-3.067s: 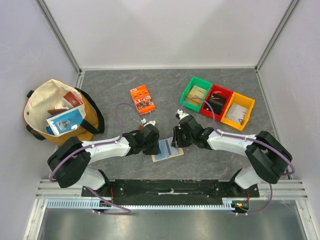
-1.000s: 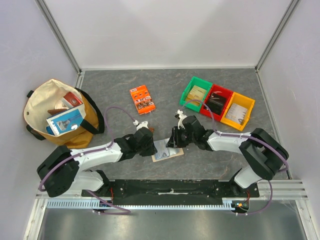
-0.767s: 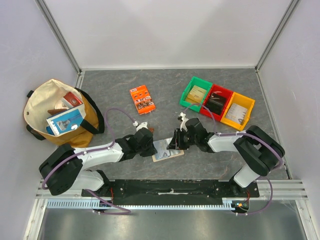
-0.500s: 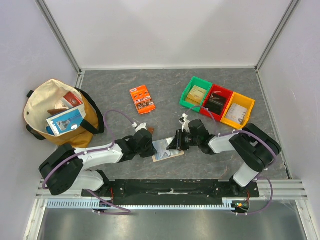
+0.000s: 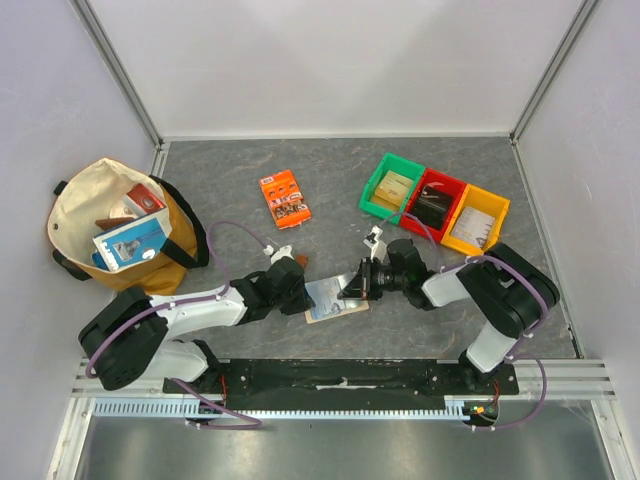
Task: Take the credit cards out of the card holder
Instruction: Remove the credit card from the card holder.
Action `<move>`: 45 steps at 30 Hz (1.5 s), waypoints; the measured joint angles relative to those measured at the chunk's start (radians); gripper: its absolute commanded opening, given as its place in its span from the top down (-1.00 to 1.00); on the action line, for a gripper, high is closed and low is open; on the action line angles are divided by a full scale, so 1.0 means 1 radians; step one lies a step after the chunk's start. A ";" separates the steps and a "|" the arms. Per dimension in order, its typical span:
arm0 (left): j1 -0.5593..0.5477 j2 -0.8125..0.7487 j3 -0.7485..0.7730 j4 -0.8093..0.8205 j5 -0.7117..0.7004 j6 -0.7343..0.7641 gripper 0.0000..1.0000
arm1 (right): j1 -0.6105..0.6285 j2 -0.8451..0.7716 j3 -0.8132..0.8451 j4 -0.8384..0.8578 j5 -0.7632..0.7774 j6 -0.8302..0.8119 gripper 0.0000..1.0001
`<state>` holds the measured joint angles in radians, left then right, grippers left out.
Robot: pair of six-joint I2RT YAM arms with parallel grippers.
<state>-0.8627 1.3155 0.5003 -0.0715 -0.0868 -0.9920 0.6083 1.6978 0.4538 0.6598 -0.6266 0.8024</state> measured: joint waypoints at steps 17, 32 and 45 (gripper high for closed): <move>0.011 -0.142 -0.013 -0.059 -0.011 0.065 -0.10 | -0.035 -0.330 0.167 -0.639 0.180 -0.314 1.00; 0.039 -0.339 0.395 -0.259 0.096 0.637 -0.73 | -0.034 -0.561 0.442 -1.067 0.160 -0.567 1.00; 0.041 -0.209 0.603 -0.359 0.412 1.192 -0.85 | -0.021 -0.608 0.590 -1.212 0.027 -0.784 1.00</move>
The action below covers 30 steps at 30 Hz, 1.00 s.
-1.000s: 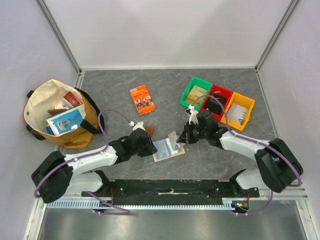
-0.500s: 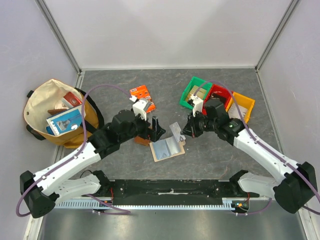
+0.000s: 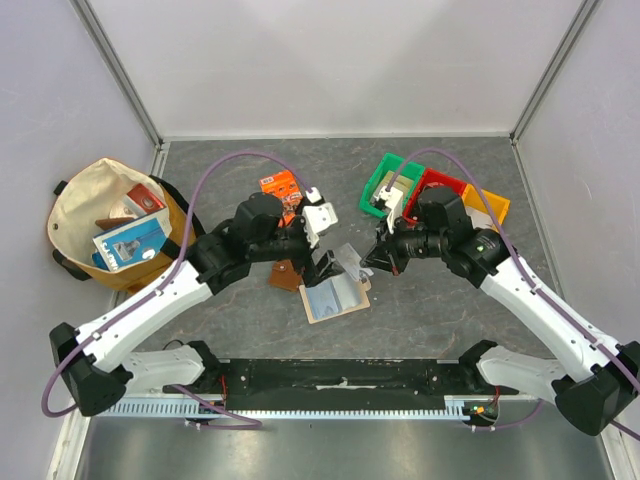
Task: Take the credit cards out of the card holder
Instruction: Remove the credit card from the card holder, then place the credit card in the storage box.
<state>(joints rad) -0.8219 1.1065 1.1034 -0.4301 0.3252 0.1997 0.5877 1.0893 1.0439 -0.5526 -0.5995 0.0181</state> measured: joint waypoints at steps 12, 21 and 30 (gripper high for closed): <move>0.003 0.086 0.014 -0.017 0.259 0.117 -0.31 | 0.076 0.017 0.064 -0.095 -0.079 -0.179 0.99; 0.013 0.092 0.003 -0.003 0.368 0.109 0.96 | 0.077 0.019 0.069 -0.123 -0.109 -0.245 0.97; 0.052 0.060 -0.031 0.037 0.413 0.092 0.96 | 0.074 0.005 0.059 -0.090 -0.081 -0.254 -0.04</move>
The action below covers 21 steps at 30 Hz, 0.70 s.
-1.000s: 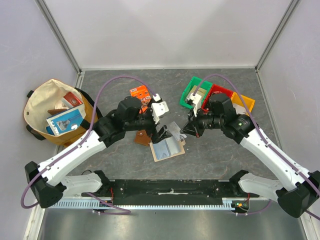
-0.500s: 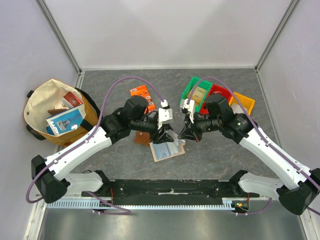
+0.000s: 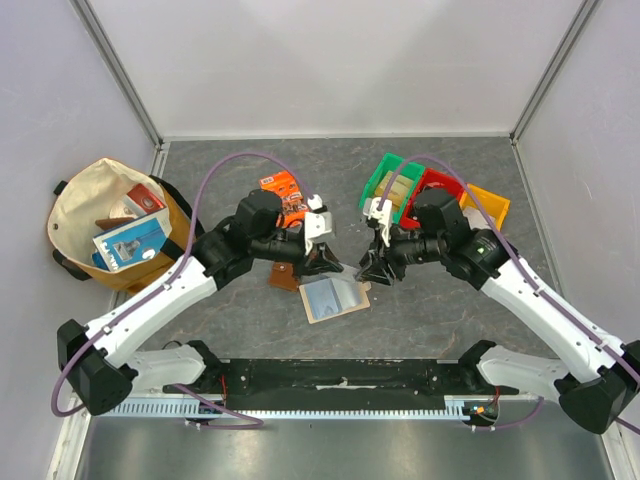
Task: Take the credit cards out of the card holder
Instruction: Place the credit card in the storage box.
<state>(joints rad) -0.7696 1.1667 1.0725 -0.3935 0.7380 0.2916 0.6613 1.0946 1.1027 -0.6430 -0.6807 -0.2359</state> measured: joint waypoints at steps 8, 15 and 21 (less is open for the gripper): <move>0.163 -0.084 -0.131 0.306 0.045 -0.257 0.96 | -0.159 -0.102 -0.144 0.218 -0.010 0.135 -0.57; 0.189 -0.089 -0.253 0.617 0.070 -0.545 0.96 | -0.193 -0.153 -0.299 0.570 -0.060 0.377 -0.56; 0.190 -0.085 -0.292 0.781 0.079 -0.695 0.96 | -0.194 -0.098 -0.378 0.846 -0.106 0.586 -0.27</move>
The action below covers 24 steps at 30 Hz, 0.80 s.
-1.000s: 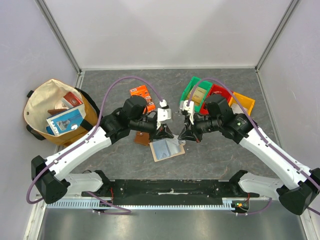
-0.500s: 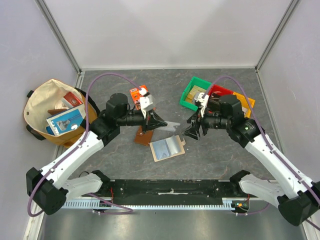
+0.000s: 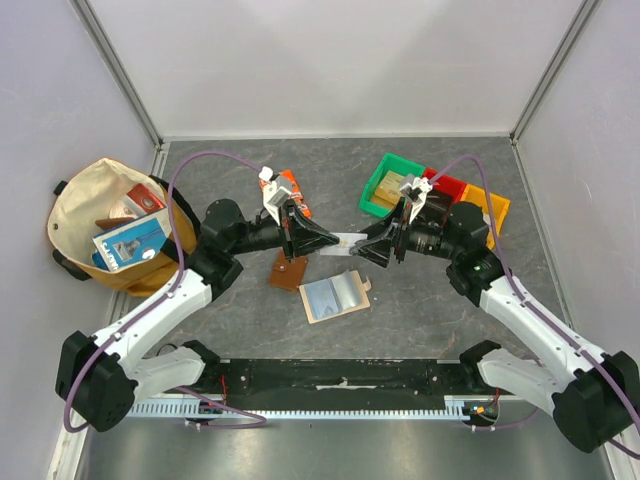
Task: Take the credit cards out of the card holder
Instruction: Place the credit card in the storage box.
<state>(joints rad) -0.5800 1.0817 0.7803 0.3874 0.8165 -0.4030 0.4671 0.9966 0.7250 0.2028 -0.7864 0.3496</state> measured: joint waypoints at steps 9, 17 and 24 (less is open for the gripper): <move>0.003 0.031 -0.006 0.096 0.005 -0.083 0.89 | 0.000 0.024 -0.040 0.220 -0.068 0.163 1.00; 0.019 0.034 0.013 -0.014 -0.063 -0.048 -0.56 | -0.027 0.001 -0.035 0.117 -0.042 0.123 1.00; 0.058 -0.002 0.086 -0.257 -0.341 0.022 -0.87 | -0.105 -0.005 0.034 -0.176 0.117 0.048 1.00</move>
<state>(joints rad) -0.5220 1.0801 0.8661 0.1307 0.4759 -0.3809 0.3622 0.9913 0.7586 0.0265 -0.6689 0.3973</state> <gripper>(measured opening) 0.917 0.010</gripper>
